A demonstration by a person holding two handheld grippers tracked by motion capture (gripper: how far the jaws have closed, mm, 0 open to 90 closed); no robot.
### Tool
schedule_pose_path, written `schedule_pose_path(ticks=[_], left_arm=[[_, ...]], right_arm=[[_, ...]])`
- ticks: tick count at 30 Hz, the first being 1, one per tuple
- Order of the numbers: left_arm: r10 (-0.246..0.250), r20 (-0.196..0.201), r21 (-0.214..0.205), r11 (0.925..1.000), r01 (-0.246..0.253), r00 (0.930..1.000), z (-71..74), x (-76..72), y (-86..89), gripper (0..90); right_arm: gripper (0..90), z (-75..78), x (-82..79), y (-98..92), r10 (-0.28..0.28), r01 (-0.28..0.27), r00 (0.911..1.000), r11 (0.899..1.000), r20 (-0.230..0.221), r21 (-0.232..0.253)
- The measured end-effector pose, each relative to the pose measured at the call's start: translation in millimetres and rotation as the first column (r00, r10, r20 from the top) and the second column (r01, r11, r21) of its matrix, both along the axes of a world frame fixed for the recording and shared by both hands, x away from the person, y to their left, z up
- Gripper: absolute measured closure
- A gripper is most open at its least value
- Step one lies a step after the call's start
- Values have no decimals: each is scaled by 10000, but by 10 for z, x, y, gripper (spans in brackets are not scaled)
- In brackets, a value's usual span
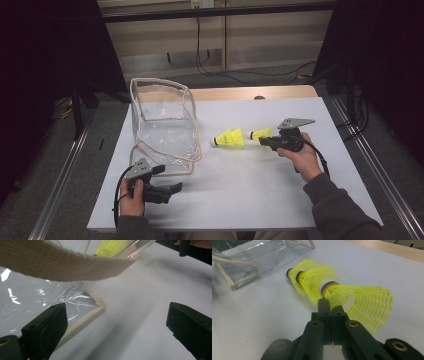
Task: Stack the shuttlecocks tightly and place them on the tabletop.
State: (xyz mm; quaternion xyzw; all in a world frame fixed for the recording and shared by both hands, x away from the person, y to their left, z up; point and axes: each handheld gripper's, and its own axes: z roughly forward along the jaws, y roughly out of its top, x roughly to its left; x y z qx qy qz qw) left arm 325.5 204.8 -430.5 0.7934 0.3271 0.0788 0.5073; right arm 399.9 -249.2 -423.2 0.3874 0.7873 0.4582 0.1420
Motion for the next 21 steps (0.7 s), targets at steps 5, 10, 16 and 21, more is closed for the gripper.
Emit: schedule_pose_path(ticks=[5,10,16,21], left_arm=[[4,-3,21,10000,-4,10000,-2,2,1,36],[23,2,25,10000,-23,10000,0,1,5,36],[5,-3,33,10000,-5,10000,0,1,3,36],[-7,-8,28,10000,7,10000,-3,2,1,36]], right_arm=[[892,-8,26,34,36,-36,10000,10000,-51,-15],[892,-24,54,57,63,-64,9999,10000,-94,-48],[891,-38,78,73,71,-72,9999,10000,-103,-51],[891,-51,97,78,73,-75,9998,9999,-164,-112]])
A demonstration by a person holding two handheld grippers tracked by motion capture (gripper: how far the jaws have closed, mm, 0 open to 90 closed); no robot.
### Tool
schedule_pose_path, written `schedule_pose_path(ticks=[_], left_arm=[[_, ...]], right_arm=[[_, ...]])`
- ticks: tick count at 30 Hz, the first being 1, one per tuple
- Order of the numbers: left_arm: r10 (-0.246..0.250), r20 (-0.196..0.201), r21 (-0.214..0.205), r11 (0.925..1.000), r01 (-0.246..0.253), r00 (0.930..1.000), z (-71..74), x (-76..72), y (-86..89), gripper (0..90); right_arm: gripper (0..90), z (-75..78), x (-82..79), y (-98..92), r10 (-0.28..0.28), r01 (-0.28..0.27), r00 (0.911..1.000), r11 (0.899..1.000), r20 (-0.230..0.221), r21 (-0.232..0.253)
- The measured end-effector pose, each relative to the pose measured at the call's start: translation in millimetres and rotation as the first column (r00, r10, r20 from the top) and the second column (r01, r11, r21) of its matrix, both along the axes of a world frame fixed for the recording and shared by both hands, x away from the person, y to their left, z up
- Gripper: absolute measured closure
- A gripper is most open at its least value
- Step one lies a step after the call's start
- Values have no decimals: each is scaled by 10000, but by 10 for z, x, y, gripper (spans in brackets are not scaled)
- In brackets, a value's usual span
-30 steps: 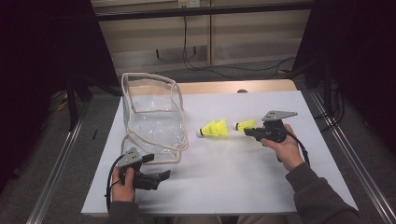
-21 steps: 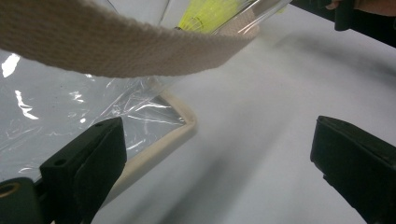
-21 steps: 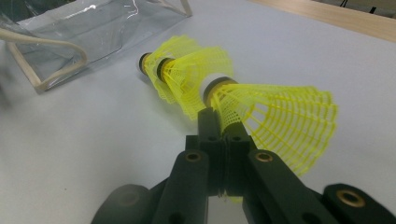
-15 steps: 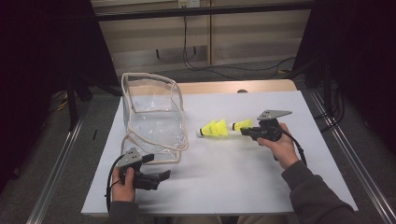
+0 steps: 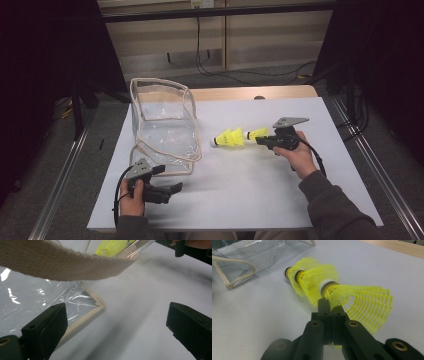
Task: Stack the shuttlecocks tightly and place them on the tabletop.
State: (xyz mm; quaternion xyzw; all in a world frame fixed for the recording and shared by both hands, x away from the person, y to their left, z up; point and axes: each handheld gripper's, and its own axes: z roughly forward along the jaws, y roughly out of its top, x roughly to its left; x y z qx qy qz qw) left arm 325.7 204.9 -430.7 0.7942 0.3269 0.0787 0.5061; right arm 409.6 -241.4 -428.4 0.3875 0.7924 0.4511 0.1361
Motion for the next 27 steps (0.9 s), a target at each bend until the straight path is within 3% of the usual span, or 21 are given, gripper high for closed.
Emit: schedule_pose_path(ticks=[27], left_arm=[[-50,-13,13,10000,50,10000,-1,2,3,36]], right_arm=[[891,-29,43,150,286,-287,9996,9996,-84,-29]])
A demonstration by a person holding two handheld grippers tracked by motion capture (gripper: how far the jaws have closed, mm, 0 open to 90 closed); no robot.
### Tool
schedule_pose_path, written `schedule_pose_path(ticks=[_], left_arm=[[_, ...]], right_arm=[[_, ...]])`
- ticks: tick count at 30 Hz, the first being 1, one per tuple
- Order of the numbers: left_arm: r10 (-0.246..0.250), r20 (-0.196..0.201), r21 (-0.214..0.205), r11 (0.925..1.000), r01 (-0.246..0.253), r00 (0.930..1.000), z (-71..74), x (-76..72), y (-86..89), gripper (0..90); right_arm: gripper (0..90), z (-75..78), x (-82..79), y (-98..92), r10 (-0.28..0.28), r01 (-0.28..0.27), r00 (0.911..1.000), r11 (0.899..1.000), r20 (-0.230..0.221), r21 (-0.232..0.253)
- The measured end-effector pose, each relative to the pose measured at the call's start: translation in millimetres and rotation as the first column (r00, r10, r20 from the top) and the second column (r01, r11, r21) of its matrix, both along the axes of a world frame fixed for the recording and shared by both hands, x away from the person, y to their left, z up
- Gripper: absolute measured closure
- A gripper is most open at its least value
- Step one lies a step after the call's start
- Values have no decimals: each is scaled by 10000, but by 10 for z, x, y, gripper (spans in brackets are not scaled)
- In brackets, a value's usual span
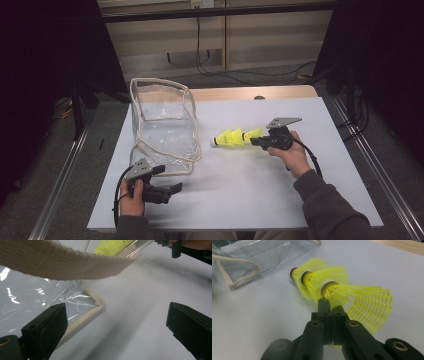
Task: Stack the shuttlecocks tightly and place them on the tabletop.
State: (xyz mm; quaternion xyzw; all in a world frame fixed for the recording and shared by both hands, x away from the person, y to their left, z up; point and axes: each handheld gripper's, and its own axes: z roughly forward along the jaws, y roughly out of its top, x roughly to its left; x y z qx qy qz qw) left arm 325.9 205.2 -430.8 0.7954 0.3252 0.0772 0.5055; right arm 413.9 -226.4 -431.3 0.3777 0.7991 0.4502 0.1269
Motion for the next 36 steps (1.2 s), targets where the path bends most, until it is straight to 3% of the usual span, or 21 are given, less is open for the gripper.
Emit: schedule_pose_path(ticks=[36], left_arm=[[-18,-53,3,10000,18,10000,-5,2,-4,36]], right_arm=[[889,-85,-17,172,558,-557,9983,9984,-193,22]])
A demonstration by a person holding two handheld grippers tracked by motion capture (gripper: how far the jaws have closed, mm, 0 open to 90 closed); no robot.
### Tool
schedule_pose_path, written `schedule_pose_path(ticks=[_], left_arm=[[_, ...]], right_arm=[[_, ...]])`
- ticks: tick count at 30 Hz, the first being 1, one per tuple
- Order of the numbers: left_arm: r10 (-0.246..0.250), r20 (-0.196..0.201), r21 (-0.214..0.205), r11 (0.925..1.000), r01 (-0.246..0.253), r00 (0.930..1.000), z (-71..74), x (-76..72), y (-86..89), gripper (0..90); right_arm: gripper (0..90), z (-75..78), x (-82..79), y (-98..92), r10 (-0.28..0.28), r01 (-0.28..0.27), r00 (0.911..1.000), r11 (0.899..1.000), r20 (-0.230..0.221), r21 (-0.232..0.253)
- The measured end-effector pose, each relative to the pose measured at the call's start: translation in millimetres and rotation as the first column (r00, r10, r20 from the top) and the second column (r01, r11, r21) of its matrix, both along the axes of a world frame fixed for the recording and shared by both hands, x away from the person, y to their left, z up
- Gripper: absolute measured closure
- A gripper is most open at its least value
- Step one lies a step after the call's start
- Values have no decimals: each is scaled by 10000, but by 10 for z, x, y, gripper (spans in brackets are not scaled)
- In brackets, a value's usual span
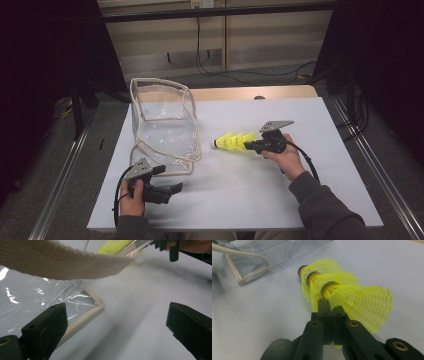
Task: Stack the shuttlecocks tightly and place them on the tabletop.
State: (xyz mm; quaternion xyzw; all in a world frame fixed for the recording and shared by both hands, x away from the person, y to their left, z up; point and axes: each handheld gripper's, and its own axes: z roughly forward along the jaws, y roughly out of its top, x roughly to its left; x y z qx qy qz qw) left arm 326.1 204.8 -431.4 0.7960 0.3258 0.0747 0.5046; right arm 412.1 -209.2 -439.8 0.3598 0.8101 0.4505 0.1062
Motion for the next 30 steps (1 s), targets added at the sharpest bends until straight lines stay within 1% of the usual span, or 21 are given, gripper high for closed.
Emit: schedule_pose_path(ticks=[8,17,30], left_arm=[[4,12,-21,10000,-4,10000,2,-1,2,37],[9,12,-27,10000,-9,10000,3,-2,3,36],[7,40,-47,10000,-7,10000,3,-2,4,36]], right_arm=[[888,-28,-5,51,49,-49,10000,10000,-50,-51],[888,-37,-12,93,22,-22,10000,10000,2,-18],[887,-42,-23,121,-33,35,10000,9997,-65,238]])
